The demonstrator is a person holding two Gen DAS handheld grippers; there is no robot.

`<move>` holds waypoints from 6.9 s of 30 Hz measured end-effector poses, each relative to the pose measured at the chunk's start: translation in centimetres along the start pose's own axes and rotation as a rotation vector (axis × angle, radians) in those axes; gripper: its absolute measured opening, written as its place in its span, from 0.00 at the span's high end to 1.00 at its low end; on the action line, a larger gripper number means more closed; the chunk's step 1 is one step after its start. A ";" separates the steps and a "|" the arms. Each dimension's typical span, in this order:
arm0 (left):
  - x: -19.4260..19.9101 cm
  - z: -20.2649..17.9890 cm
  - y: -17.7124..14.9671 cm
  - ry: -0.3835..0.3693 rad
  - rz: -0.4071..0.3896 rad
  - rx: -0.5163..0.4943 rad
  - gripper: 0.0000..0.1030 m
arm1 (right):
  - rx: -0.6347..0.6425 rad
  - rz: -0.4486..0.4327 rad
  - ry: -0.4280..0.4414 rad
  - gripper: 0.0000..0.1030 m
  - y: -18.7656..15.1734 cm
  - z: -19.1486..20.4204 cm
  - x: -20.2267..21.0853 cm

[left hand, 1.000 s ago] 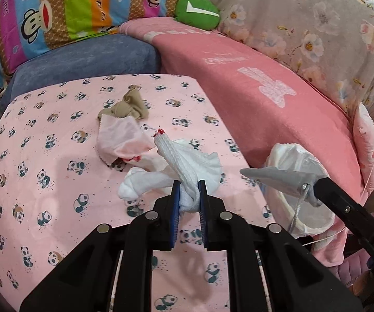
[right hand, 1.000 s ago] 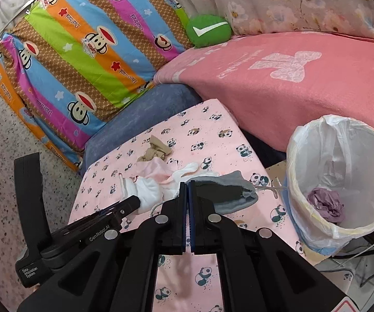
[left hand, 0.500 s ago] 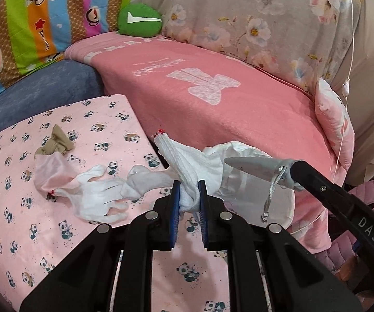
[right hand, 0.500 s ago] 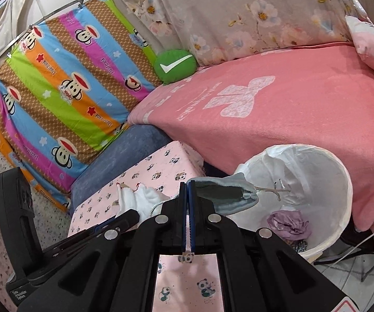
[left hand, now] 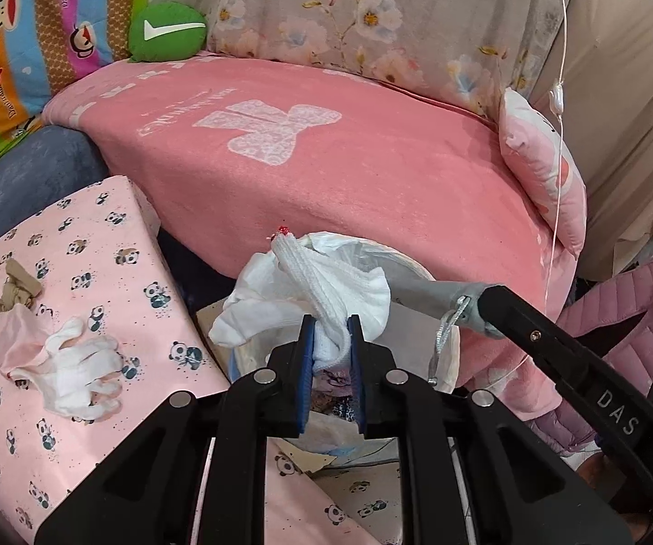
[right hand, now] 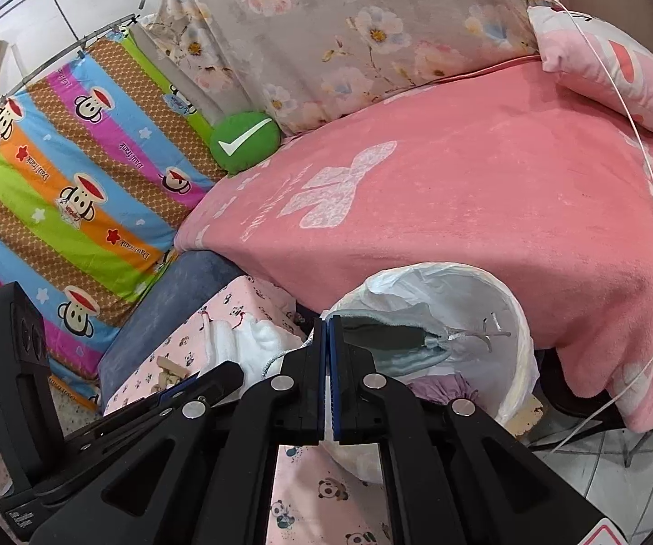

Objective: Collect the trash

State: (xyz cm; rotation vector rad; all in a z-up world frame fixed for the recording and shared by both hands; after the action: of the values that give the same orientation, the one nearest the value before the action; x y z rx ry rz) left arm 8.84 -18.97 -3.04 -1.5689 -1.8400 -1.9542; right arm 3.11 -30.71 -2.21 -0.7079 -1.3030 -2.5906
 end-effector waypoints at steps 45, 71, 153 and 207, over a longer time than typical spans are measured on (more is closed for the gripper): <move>7.1 15.4 -3.1 0.302 -0.106 0.251 0.27 | 0.215 0.163 0.067 0.56 -7.5 10.9 -3.6; 12.4 31.6 -9.7 0.496 -0.096 0.506 0.27 | 0.495 0.397 0.151 0.55 -21.0 23.9 -11.4; 6.8 13.0 -1.8 0.252 -0.074 0.200 0.94 | 0.188 0.126 0.139 0.95 -6.4 13.4 -4.4; 5.7 20.3 -7.3 0.396 0.037 0.323 0.97 | 0.192 0.185 0.187 0.95 -8.4 15.2 -5.4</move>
State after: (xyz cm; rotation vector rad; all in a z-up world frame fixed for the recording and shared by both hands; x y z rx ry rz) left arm 14.06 1.97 -8.87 -1.0298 -1.8232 -1.6891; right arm 10.12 -13.99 -3.07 -0.5124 -1.3352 -2.2873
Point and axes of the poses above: each gripper's, at about its wrist camera, not at the fingertips, and x roughly against the way its jaws point, z to its left, y to its top, the point moved 7 cm from there along -x, roughly the way its jaws point, and after that the axes turned 6 degrees about -z, right-handed, at the moved point
